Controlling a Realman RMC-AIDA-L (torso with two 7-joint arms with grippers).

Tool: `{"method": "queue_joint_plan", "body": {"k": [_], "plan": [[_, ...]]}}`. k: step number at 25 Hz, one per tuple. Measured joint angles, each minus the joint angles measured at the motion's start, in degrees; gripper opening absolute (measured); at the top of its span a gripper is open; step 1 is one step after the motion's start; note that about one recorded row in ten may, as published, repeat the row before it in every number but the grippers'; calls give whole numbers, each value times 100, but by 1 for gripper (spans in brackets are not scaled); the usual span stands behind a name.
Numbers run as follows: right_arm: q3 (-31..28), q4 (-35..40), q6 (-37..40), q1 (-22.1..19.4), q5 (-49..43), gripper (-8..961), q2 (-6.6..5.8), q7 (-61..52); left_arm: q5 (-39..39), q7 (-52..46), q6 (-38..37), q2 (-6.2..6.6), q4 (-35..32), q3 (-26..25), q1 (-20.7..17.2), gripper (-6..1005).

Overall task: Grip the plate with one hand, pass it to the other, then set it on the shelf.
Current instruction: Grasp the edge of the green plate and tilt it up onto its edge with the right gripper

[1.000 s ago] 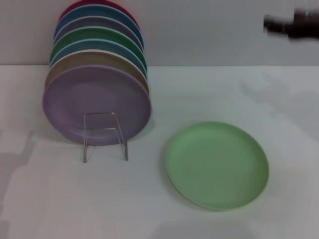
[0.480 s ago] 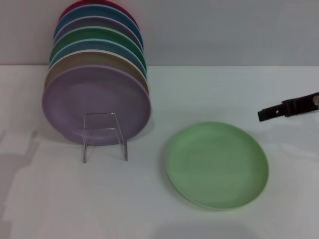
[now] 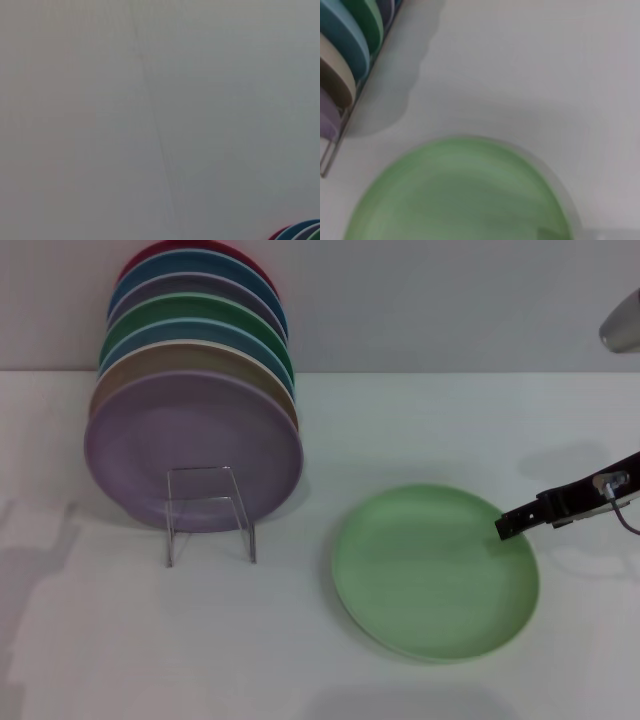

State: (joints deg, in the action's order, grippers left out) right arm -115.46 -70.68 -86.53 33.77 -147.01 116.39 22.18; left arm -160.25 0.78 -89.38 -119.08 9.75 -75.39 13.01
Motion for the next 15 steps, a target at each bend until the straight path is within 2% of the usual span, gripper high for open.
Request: {"method": "queue_joint_plan", "body": {"k": [15], "plan": [[316,624,259,163,-254,737,37,43,-11,0,-1,0,0,15,16,785]]}}
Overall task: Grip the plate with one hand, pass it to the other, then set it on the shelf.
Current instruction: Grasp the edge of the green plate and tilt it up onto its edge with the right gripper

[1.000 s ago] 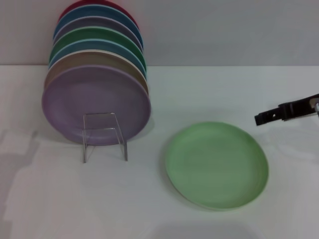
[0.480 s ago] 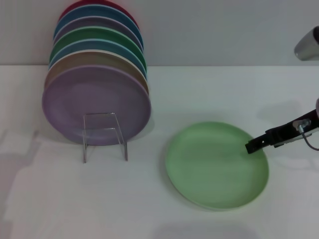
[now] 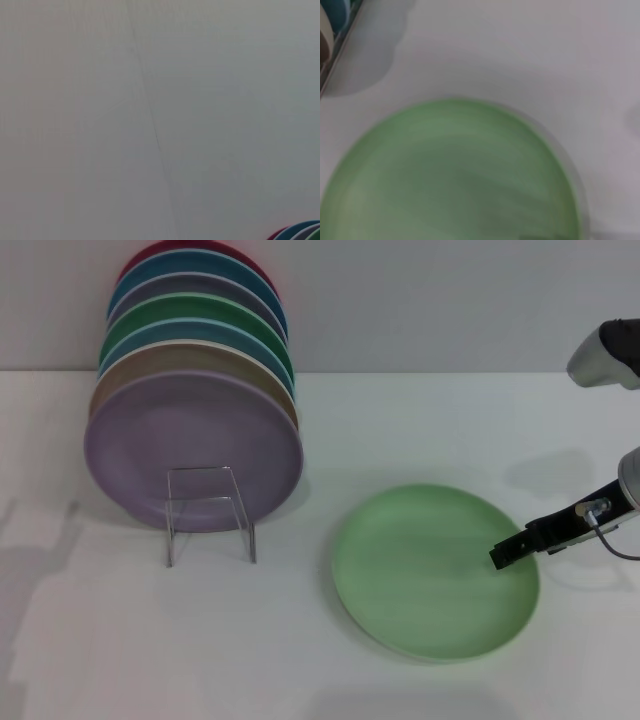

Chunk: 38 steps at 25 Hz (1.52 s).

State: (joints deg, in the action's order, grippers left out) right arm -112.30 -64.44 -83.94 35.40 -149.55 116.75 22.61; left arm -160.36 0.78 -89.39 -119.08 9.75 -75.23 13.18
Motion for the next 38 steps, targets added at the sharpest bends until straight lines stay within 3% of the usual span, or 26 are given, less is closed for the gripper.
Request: {"method": "queue_joint_plan", "body": {"k": [38], "plan": [[315,399,300,161,-94,668,-4,-88,-4,0,-3,5,0,80,8,784]]}}
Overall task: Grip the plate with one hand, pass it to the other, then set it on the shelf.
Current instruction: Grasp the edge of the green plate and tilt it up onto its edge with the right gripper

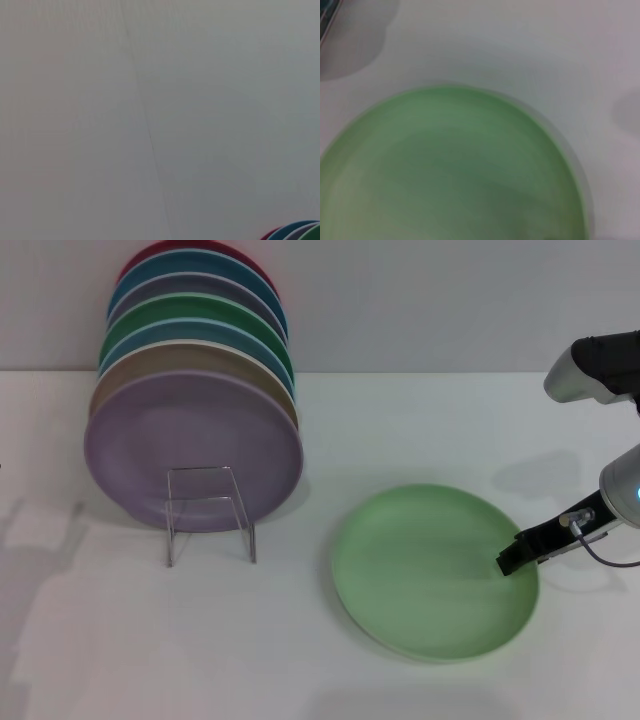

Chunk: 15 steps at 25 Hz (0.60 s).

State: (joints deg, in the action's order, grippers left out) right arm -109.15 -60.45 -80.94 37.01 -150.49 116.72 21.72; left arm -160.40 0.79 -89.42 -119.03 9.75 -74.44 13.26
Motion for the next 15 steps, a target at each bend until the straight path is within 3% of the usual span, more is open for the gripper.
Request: {"method": "queue_joint_plan", "body": {"k": [1,4,15], "plan": [[1,3,-2,0,0,666,0,-1,0,0,1,2,0,0,1,784],[46,7,-16,0,0,438,0,-1,0,0,3,3,0,0,2,784],[257,56,-14,76,-171,319,0,-204,0,0,4,4,0,0,11,784]]}}
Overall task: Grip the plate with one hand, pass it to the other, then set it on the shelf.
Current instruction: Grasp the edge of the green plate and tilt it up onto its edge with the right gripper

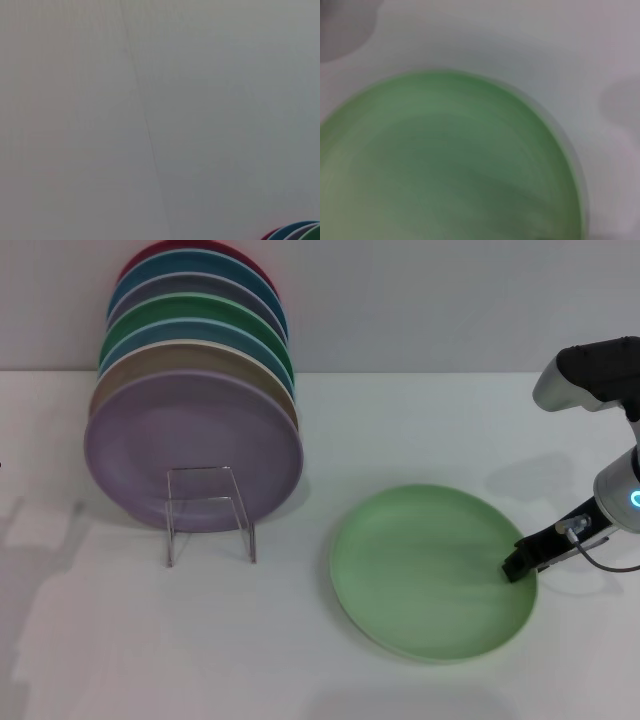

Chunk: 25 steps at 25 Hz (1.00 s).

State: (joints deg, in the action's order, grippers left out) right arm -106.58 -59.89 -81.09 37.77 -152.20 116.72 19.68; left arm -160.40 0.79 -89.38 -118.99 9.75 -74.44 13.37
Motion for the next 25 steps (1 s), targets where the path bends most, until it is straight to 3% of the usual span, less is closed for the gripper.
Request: {"method": "queue_joint_plan", "body": {"k": [14,25], "plan": [[162,-91,88,-10,7,147,82,33,0,12,-3,0,-9,0,-4,784],[78,-995,30,-466,400,33,194,197,0,9,-67,8,-2,0,5,784]]}}
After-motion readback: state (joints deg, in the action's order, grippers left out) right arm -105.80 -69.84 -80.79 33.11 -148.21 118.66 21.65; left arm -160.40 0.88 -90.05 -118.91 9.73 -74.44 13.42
